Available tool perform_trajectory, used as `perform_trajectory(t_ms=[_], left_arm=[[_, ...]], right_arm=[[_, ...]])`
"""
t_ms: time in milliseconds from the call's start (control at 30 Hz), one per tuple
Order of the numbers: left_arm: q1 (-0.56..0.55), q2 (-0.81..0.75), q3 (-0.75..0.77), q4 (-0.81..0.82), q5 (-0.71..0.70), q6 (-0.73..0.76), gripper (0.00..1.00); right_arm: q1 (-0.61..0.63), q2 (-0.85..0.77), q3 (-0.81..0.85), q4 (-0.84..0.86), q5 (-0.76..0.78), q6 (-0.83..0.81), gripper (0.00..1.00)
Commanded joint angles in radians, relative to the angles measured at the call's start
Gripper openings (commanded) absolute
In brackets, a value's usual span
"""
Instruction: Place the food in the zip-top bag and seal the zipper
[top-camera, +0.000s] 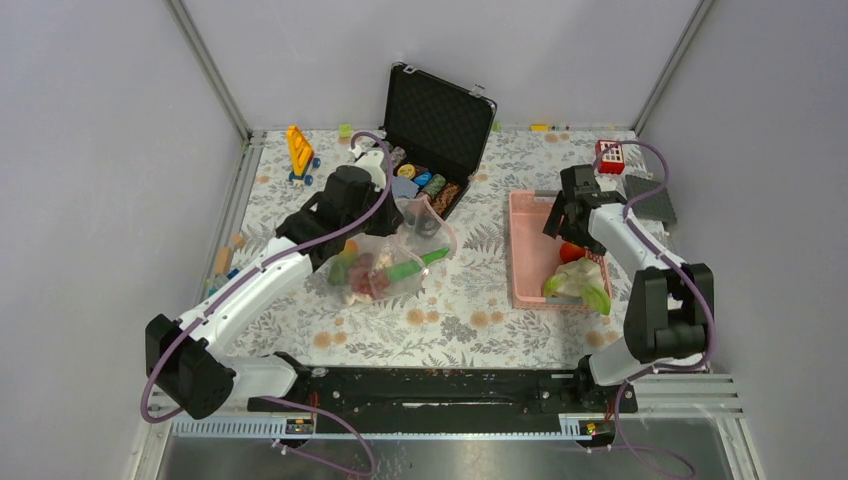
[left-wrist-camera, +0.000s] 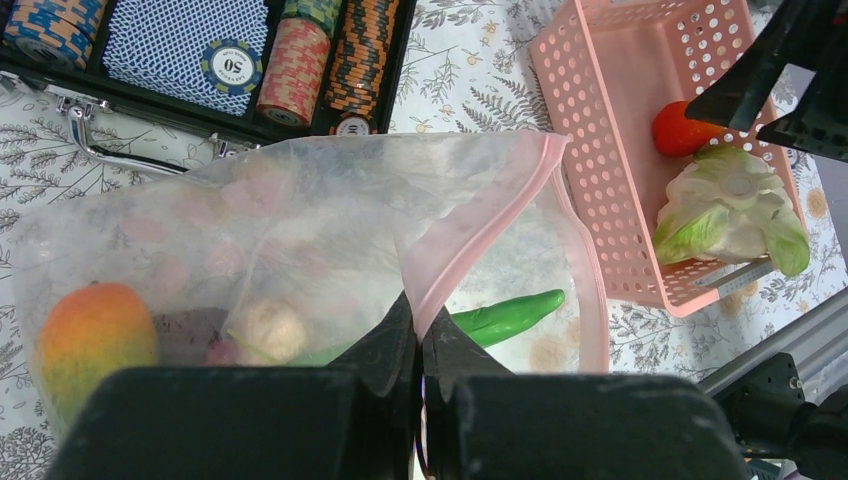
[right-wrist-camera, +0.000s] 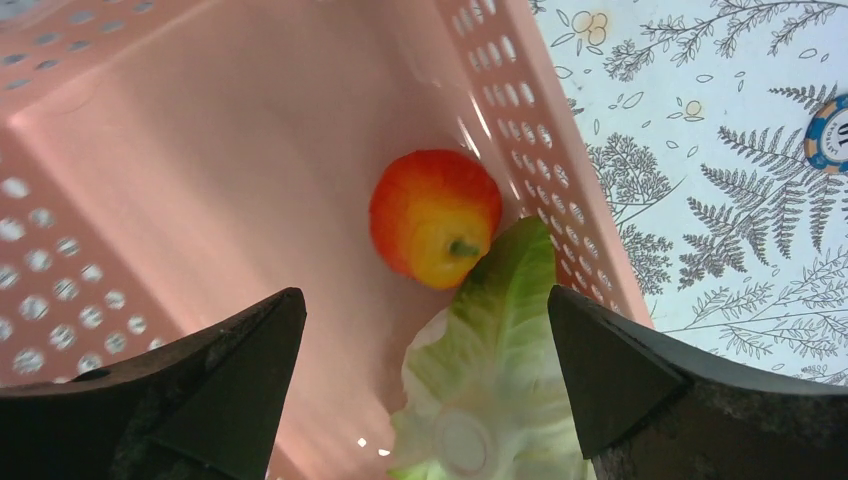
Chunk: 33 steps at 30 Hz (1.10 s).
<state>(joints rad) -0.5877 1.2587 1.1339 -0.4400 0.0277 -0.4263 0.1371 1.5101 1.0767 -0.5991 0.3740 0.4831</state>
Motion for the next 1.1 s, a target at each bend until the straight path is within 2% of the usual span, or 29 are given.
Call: perform_trajectory(t_ms=[0, 233, 467, 867, 1067], left_arm=[[0.006, -0.034, -0.010, 0.078, 0.023, 0.003, 0.00], [0.005, -0.020, -0.005, 0.081, 0.031, 0.000, 0.00], [0.005, -0.024, 0.003, 0.080, 0.036, -0.002, 0.00], [0.005, -0.040, 0.003, 0.091, 0.067, -0.003, 0.00], [0.005, -0.044, 0.008, 0.089, 0.067, -0.003, 0.00]], right_arm=[[-0.033, 0.067, 0.048, 0.029, 0.002, 0.010, 1.00], [-0.047, 0.188, 0.075, 0.104, -0.015, -0.019, 0.96], [-0.085, 0.240, 0.127, 0.078, -0.062, -0.009, 0.88], [-0.106, 0.245, 0.126, 0.063, -0.067, -0.004, 0.47], [-0.105, 0.197, 0.110, 0.071, -0.078, -0.014, 0.34]])
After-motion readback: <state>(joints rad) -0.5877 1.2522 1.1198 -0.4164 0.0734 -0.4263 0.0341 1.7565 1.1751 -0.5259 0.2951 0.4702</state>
